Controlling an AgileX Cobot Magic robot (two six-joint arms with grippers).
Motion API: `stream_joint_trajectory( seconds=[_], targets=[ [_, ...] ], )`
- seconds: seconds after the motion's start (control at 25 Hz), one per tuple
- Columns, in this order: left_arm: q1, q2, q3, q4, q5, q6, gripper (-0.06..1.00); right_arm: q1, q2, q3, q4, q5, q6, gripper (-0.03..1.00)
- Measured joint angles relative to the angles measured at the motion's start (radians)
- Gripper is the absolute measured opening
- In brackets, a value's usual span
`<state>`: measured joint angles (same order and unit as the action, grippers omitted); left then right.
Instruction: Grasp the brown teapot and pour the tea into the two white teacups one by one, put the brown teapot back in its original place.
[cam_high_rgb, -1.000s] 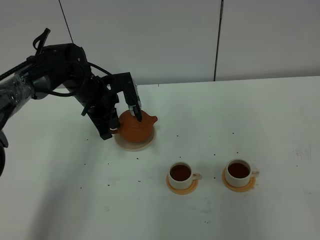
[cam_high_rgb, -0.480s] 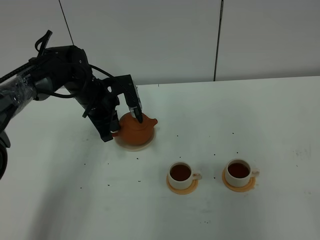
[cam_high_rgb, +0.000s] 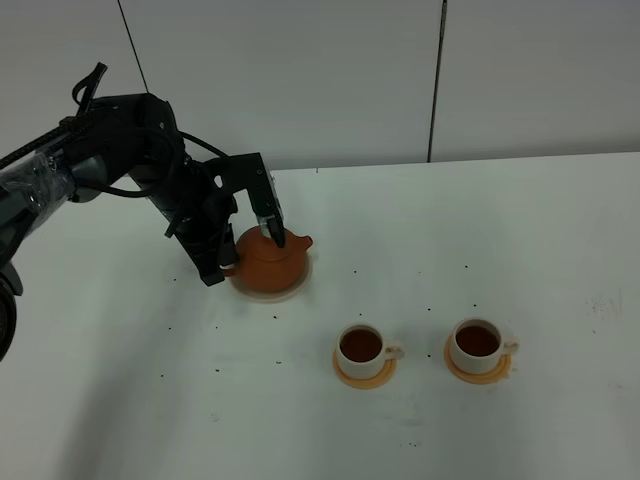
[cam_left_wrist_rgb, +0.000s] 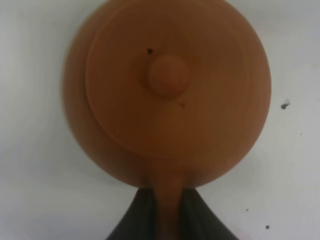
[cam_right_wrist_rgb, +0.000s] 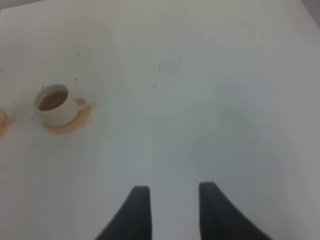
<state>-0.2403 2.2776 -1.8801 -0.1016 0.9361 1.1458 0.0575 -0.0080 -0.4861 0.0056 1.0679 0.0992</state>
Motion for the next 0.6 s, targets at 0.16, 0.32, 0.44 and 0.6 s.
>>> stream_joint_trajectory(
  seconds=[0.16,0.32,0.44,0.6],
  targets=[
    [0.000,0.000,0.000,0.002,0.008,-0.003,0.18,0.000,0.000,0.000,0.000,0.000,0.000,0.24],
    [0.000,0.000,0.000,0.005,0.012,-0.016,0.18,0.000,0.000,0.000,0.000,0.000,0.000,0.24],
    [0.000,0.000,0.000,0.013,0.018,-0.031,0.18,0.000,0.000,0.000,0.000,0.000,0.000,0.24],
    [0.000,0.000,0.000,0.016,0.027,-0.046,0.18,0.000,0.000,0.000,0.000,0.000,0.000,0.24]
  ],
)
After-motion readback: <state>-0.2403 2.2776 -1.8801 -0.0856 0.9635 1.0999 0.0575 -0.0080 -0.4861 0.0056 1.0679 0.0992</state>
